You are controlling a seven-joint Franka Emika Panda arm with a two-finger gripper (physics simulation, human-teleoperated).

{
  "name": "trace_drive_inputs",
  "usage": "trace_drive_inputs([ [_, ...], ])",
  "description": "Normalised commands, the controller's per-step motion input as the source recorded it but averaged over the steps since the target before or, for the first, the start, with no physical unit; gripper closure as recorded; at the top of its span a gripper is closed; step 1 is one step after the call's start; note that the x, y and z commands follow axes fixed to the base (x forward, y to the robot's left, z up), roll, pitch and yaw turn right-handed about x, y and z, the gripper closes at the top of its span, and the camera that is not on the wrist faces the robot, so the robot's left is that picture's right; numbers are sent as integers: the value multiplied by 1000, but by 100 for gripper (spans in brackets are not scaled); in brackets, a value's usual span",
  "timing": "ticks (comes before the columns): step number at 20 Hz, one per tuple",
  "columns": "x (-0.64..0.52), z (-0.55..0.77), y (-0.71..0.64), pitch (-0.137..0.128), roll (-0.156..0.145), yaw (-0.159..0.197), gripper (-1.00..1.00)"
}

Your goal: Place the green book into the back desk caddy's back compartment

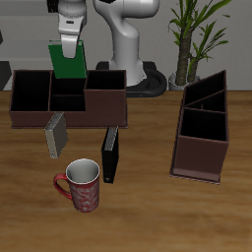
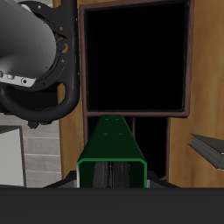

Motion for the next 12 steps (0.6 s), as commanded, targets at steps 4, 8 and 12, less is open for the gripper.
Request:
trace_drive_inputs([
  [4,-11,-90,31,17,5,15,100],
  [8,41,72,-191,-17,-38,8,100],
  [12,34,144,-134,-23,-29,-16,100],
])
